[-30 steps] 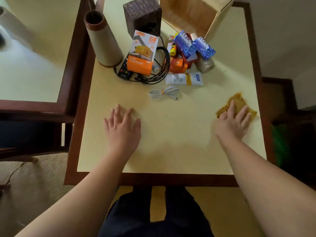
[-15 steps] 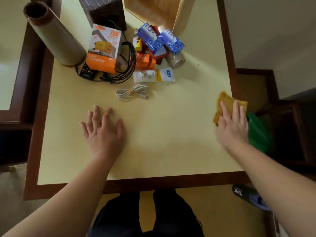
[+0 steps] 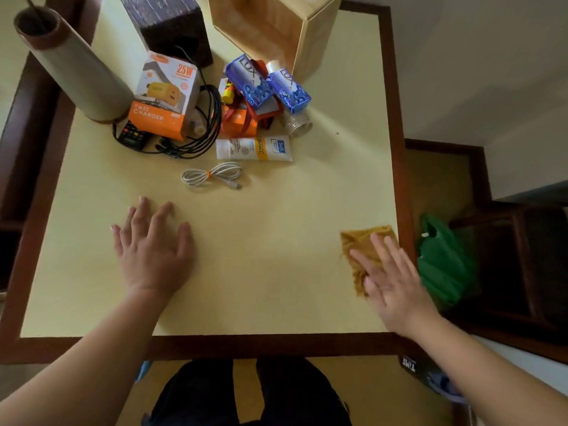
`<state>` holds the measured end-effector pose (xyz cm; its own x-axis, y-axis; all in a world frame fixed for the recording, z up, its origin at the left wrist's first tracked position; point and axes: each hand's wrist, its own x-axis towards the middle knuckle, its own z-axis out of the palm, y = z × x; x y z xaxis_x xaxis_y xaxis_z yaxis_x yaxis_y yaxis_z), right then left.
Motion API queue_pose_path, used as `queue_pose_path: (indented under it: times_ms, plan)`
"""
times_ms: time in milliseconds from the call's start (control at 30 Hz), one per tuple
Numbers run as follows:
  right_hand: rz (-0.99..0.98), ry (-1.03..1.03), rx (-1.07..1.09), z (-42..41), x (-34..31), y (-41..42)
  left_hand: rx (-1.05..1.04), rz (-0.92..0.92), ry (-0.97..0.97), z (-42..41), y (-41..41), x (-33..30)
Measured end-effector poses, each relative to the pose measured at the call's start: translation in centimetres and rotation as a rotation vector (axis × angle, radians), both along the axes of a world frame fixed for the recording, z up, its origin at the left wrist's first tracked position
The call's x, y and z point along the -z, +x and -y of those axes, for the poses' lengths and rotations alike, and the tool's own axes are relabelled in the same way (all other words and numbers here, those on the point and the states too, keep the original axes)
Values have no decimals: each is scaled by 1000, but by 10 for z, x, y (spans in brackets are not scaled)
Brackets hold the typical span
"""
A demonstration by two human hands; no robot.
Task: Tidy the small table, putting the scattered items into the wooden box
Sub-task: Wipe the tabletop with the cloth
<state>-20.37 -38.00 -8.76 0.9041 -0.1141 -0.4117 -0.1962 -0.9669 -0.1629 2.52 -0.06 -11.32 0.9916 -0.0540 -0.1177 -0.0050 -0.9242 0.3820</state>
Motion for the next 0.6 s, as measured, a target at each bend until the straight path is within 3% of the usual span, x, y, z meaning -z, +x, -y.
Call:
queue_pose_path:
  times_ms: [133,300,400,467,533,600]
  plan:
    - [63,-84,278,48,6,120,-1,31,-13,1,0,-1]
    - [102,-77,527,11,20,207,0,47,-3,0,1,2]
    - [164,-31,202,-51,21,155,-1,46,-1,0,1,2]
    - [152,94,-255,-73,13,97,3,37,4,1,1,0]
    - [17,170,-675,-50,7,62,7,37,2,1,1,-1]
    - [14,128,-726,-1,8,78,11,34,6,1,1,-1]
